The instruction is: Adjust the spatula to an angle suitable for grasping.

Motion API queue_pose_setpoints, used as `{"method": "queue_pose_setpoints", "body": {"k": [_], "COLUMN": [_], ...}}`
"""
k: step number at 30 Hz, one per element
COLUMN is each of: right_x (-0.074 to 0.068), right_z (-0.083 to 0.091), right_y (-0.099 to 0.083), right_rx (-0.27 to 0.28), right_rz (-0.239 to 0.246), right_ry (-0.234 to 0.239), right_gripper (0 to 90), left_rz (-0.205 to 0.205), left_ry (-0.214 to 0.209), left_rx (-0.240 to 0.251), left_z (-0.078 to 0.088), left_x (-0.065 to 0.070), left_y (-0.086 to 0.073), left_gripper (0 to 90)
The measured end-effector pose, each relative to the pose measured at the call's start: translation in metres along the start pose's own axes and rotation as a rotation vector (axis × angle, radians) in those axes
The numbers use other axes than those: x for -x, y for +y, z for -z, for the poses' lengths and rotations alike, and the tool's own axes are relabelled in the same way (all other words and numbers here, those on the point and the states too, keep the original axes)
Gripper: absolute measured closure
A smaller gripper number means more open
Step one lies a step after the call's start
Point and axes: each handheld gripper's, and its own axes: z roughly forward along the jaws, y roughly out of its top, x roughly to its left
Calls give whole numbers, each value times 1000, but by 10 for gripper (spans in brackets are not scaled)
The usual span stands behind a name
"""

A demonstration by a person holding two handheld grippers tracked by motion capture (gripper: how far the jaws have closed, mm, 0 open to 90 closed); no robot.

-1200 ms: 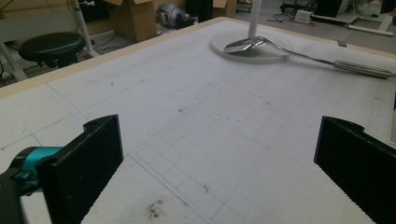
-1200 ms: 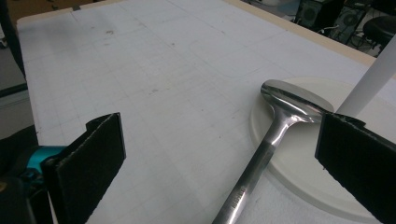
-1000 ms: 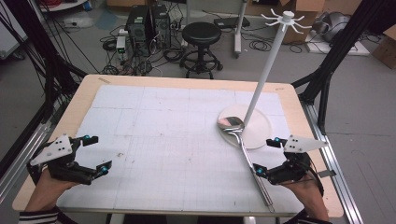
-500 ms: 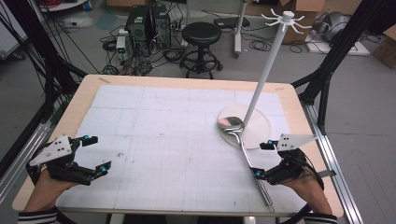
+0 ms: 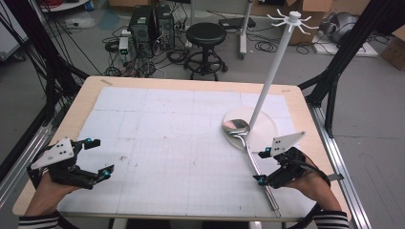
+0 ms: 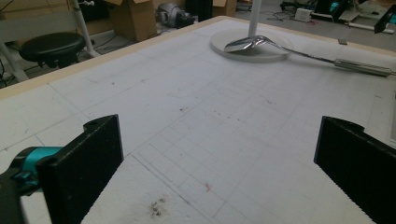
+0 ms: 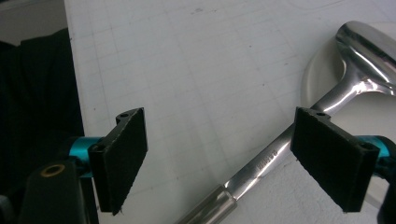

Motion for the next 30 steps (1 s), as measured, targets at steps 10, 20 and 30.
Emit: {"method": "queue_pose_setpoints", "body": {"k": [10,20,30], "right_x": [0,-1,-5], "right_z": [-10,-27,-41], "right_y": [7,7,10], "right_rx": [-131,-275,-364], "right_rz": [61,108,134], "right_ry": [77,103,105], "right_gripper": [449,776,894], "left_rz": [0,1,-3], "left_ry": [-1,6,0], "left_rx": [-6,-4,-6], "left_z": [-2,-2,-3], "left_x": [1,0,1], "left_y": [-1,-1,0], "left_gripper": [18,18,18]}}
